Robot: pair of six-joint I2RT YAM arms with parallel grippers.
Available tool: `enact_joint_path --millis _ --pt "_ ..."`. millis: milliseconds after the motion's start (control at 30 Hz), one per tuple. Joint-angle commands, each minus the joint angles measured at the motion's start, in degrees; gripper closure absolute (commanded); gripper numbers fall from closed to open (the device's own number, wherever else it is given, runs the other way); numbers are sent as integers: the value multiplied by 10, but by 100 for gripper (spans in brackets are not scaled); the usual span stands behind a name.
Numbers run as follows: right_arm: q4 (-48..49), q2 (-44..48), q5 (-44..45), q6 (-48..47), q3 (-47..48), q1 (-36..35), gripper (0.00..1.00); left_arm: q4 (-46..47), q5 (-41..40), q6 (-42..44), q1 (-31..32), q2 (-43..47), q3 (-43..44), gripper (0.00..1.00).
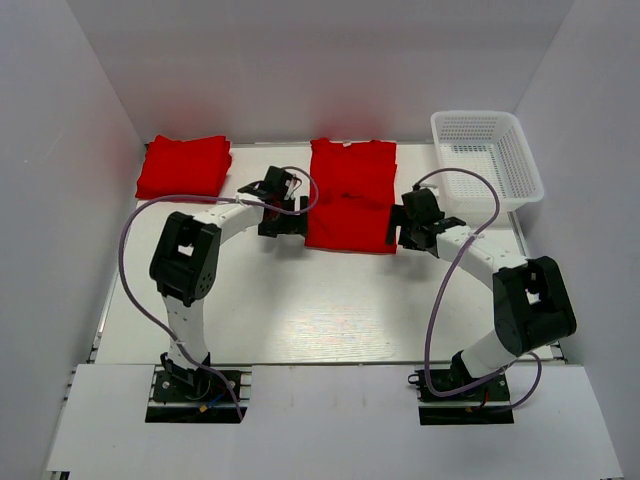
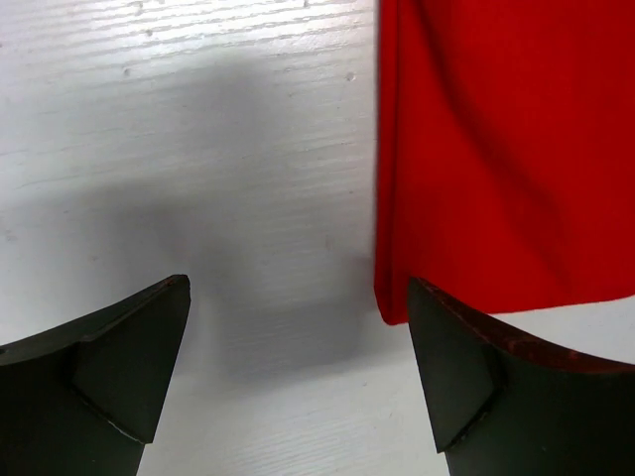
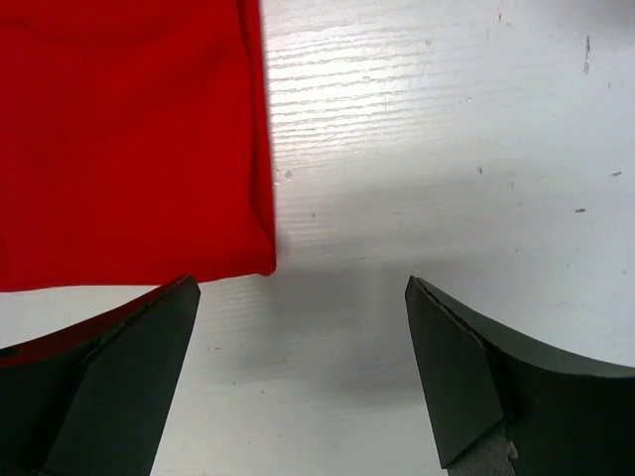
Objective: Fold and stack the t-shirts
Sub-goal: Fold the folded rectangular tshirt in 1/3 of the way, then grab one side of the 2/3 rectangular tshirt with both arms
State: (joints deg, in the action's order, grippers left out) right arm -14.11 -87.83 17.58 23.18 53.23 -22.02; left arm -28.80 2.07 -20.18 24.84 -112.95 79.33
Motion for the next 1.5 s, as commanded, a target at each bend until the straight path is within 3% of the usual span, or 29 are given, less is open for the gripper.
enact_joint_path --millis 0,267,433,700,1033,1300,1333,1467 --pt "10 9 -4 22 -8 7 10 9 -6 10 13 -2 29 0" --pt "6 -17 -6 36 -4 8 10 -8 -80 16 48 -24 35 2" --pt "11 -40 -18 40 -2 8 10 -28 -108 9 67 -46 40 18" --pt "2 -67 -12 45 6 7 10 8 -54 -1 78 -39 -18 22" --pt "7 -100 -32 50 22 5 18 19 -43 -6 78 -45 -26 26" --pt "57 -108 -84 47 18 5 41 24 -30 -6 78 -50 -21 29" --pt "65 -110 -92 42 20 4 54 24 -30 -6 78 -50 -21 31" --pt "73 -128 -127 29 22 4 82 31 -7 -6 78 -50 -21 45"
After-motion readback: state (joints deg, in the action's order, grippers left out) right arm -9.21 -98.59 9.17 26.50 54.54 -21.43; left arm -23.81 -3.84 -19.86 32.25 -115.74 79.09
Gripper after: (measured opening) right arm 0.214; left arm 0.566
